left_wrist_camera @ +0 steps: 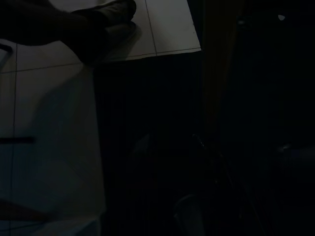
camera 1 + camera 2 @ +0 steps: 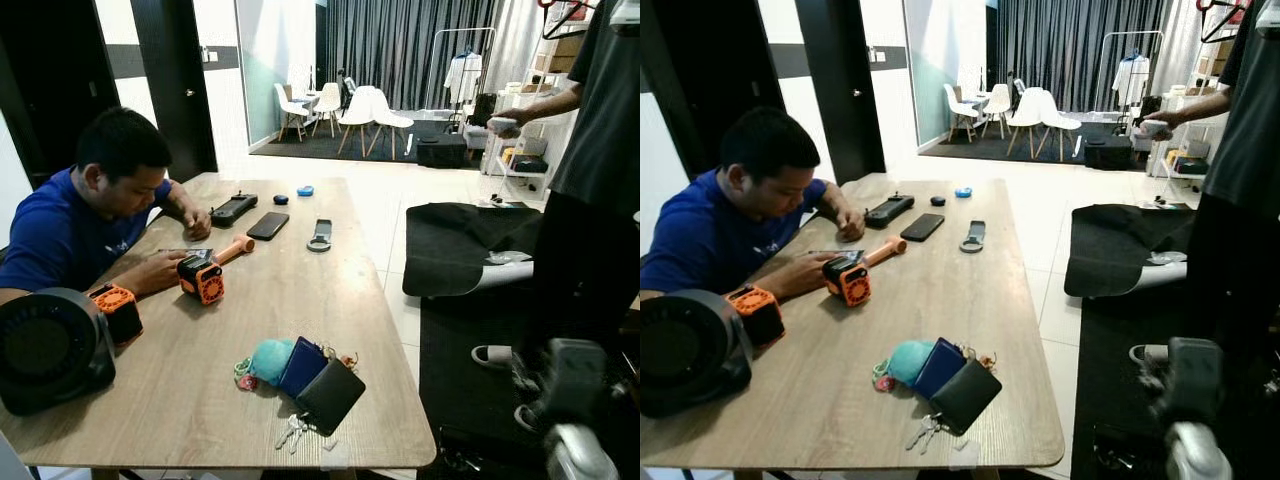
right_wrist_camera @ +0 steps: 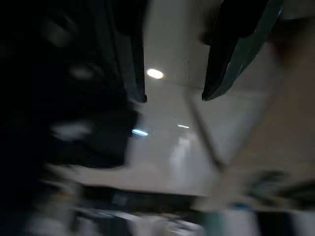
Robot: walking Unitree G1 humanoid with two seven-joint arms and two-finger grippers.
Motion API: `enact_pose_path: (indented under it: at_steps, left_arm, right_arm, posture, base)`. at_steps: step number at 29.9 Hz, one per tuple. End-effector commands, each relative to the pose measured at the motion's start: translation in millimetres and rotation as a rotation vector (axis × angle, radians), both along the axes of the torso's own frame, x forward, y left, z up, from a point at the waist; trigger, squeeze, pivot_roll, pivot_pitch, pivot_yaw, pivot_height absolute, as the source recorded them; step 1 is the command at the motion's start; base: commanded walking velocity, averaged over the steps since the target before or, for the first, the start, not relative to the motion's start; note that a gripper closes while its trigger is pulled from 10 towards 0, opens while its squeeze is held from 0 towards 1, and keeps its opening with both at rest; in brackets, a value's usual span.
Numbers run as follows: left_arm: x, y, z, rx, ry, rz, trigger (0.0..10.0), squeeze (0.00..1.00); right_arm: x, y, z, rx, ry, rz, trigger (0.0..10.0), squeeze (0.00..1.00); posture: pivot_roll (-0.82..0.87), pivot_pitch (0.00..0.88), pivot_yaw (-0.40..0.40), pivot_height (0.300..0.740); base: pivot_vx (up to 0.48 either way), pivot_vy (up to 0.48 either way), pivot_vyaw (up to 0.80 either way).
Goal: Hang keys on a hook
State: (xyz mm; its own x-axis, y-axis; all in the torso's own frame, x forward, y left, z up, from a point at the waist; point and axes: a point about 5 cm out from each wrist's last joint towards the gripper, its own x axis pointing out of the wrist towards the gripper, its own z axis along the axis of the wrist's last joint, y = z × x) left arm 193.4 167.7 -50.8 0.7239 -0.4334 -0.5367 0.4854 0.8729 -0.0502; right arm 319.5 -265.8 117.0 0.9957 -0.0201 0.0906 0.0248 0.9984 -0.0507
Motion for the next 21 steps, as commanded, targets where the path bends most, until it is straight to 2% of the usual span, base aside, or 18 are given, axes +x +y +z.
enact_pose_path:
  at_steps: [1, 2, 5, 7, 9, 10, 13, 17, 19, 20, 21]
  left_arm:
    - [-1.6, -1.5, -2, 0.013, 0.015, -0.013, 10.0, 0.0]
    - [-1.6, -1.5, -2, 0.013, 0.015, -0.013, 10.0, 0.0]
    - [-1.0, -2.0, -2, 0.016, 0.017, -0.015, 10.0, 0.0]
    - [-0.8, -1.5, -2, 0.019, 0.019, -0.011, 10.0, 0.0]
    - [-0.8, -1.5, -2, 0.019, 0.019, -0.011, 10.0, 0.0]
    - [-0.6, -0.7, -3, 0.022, 0.019, -0.003, 10.0, 0.0]
    - [-0.6, 0.8, -3, 0.027, 0.022, 0.005, 10.0, 0.0]
    - [-1.6, 1.2, -4, 0.032, 0.029, 0.0, 10.0, 0.0]
    - [-1.6, 1.0, -4, 0.033, 0.031, -0.004, 10.0, 0.0]
    - [-1.5, 0.8, -4, 0.034, 0.031, -0.007, 10.0, 0.0]
    - [-1.5, 0.8, -4, 0.034, 0.031, -0.007, 10.0, 0.0]
  right_arm:
    - [9.5, 31.7, 0, -0.005, 0.059, 0.187, 10.0, 0.0]
    - [9.5, 31.7, 0, -0.005, 0.059, 0.187, 10.0, 0.0]
    - [15.2, 79.3, 7, -0.002, 0.089, 0.441, 10.0, 0.0]
    - [14.4, 93.9, 9, 0.016, 0.093, 0.506, 10.0, 0.0]
    - [14.4, 93.9, 9, 0.016, 0.093, 0.506, 10.0, 0.0]
    - [15.3, 99.8, 11, 0.051, 0.085, 0.507, 10.0, 0.0]
    - [20.0, 94.6, 8, 0.136, 0.083, 0.404, 10.0, 0.0]
    - [18.9, 95.5, 6, 0.2, 0.1, 0.406, 10.0, 0.0]
    - [18.1, 96.7, 6, 0.215, 0.104, 0.411, 10.0, 0.02]
    - [17.1, 97.7, 6, 0.227, 0.11, 0.416, 10.0, 0.09]
    - [17.1, 97.7, 6, 0.227, 0.11, 0.416, 10.0, 0.09]
  posture:
    - [0.04, 0.0, 0.024, 0.74]
    - [0.04, 0.0, 0.024, 0.74]
    - [0.04, 0.002, 0.017, 0.74]
    - [0.05, 0.004, 0.015, 0.74]
    - [0.05, 0.004, 0.015, 0.74]
    - [0.05, 0.006, 0.013, 0.74]
    - [0.05, 0.01, 0.019, 0.74]
    - [0.05, 0.014, 0.025, 0.74]
    - [0.05, 0.016, 0.027, 0.74]
    - [0.05, 0.016, 0.027, 0.74]
    - [0.05, 0.016, 0.027, 0.74]
  base:
    - [0.0, 0.0, 0.0]
    - [0.0, 0.0, 0.0]
    - [0.0, 0.0, 0.0]
    - [0.0, 0.0, 0.0]
    - [0.0, 0.0, 0.0]
    - [0.0, 0.0, 0.0]
    - [0.0, 0.0, 0.0]
    - [0.0, 0.0, 0.0]
    - [0.0, 0.0, 0.0]
    - [0.0, 0.0, 0.0]
    - [0.0, 0.0, 0.0]
